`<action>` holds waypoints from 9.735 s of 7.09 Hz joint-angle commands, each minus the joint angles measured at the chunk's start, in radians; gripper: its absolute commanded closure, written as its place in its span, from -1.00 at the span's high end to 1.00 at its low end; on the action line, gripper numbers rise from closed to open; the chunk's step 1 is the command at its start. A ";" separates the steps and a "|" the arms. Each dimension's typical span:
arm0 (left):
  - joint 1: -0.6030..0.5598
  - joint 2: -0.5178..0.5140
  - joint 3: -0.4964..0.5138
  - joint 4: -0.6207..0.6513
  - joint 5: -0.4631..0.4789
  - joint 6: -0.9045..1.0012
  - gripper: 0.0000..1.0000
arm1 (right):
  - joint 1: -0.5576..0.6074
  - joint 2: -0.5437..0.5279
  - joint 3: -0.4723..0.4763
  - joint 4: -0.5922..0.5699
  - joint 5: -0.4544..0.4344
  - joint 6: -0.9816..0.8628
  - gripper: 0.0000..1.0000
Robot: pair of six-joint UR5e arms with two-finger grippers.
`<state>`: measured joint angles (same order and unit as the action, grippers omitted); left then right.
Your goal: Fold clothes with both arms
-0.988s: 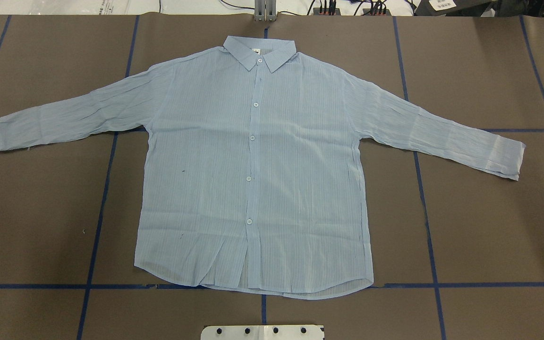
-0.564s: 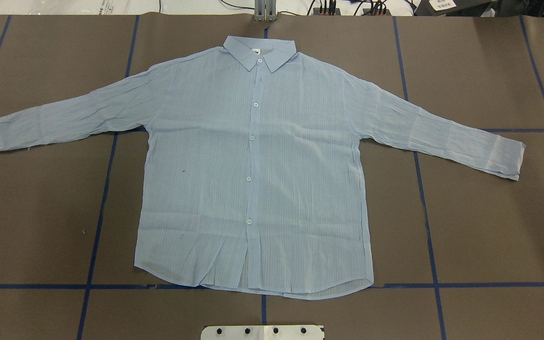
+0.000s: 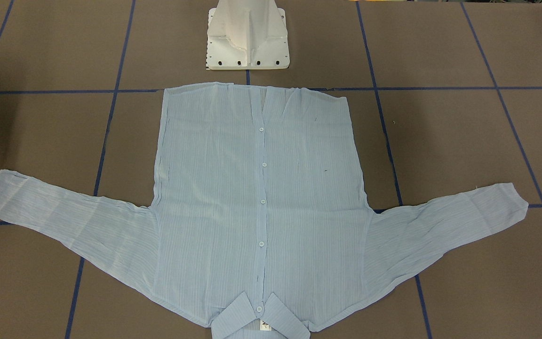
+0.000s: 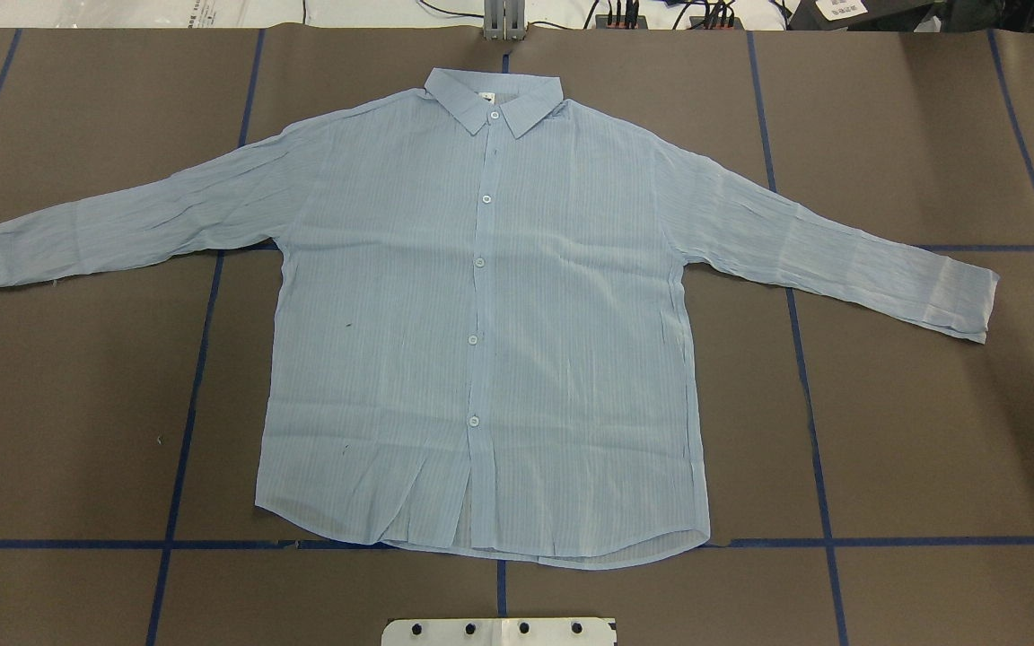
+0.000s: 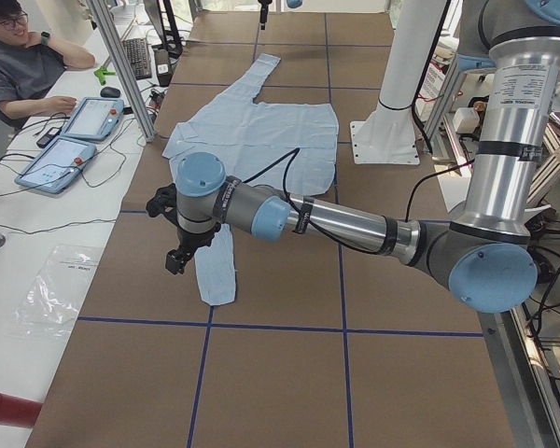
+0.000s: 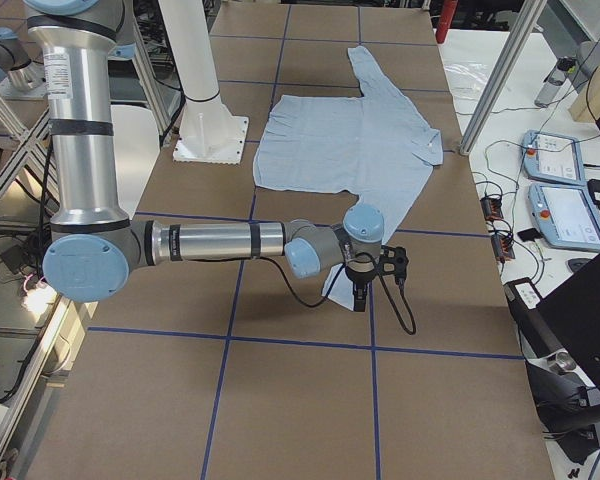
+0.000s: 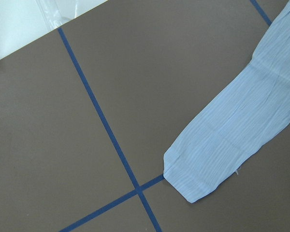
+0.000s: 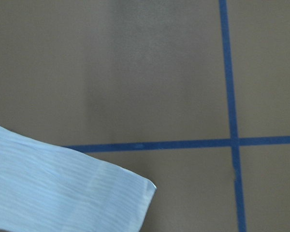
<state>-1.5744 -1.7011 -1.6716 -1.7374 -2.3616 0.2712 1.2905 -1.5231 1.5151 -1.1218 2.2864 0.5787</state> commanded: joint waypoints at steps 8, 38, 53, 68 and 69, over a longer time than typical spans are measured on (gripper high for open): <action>-0.004 0.029 -0.013 -0.005 -0.016 0.008 1.00 | -0.163 0.018 -0.196 0.217 -0.067 0.204 0.52; 0.004 0.017 0.013 -0.014 -0.036 -0.086 1.00 | -0.685 1.176 -0.535 -0.186 -0.551 0.678 1.00; 0.352 -0.006 0.477 -0.797 0.153 -0.851 1.00 | 0.061 -0.228 0.561 -0.547 -0.007 -0.422 1.00; 0.439 0.044 0.507 -0.821 0.145 -0.874 0.05 | 0.082 -0.227 0.527 -0.515 0.016 -0.418 1.00; 0.439 0.043 0.503 -0.821 0.144 -0.879 -0.32 | 0.082 -0.227 0.530 -0.515 0.018 -0.416 1.00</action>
<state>-1.1352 -1.6579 -1.1659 -2.5587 -2.2169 -0.6050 1.3730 -1.7511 2.0423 -1.6368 2.3022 0.1615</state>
